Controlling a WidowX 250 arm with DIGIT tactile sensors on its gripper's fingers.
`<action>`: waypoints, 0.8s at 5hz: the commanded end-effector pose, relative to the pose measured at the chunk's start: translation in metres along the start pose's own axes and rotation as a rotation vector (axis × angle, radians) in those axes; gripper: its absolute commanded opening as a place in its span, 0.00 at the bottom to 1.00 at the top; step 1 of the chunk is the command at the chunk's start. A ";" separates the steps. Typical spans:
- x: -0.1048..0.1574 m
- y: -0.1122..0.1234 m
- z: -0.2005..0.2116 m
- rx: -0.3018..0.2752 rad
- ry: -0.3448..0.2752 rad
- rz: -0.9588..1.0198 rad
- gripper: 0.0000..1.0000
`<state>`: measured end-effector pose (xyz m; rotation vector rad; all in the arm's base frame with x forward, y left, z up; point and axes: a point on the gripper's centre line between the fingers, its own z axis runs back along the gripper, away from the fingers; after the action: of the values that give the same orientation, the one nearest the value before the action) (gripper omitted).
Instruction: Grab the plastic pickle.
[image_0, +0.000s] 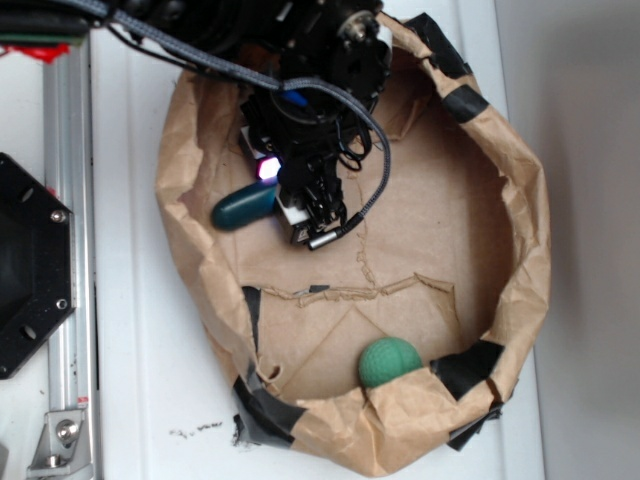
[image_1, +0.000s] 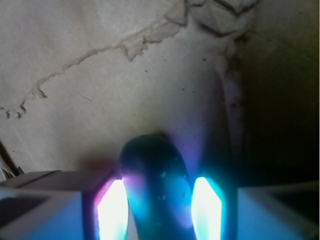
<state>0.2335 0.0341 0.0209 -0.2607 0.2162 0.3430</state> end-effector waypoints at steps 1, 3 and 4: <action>-0.003 -0.009 0.014 0.040 -0.074 -0.057 0.00; -0.001 -0.011 0.023 0.093 -0.112 -0.097 0.00; 0.000 -0.028 0.073 0.073 -0.253 -0.251 0.00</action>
<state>0.2530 0.0330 0.0777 -0.1751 0.0174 0.1423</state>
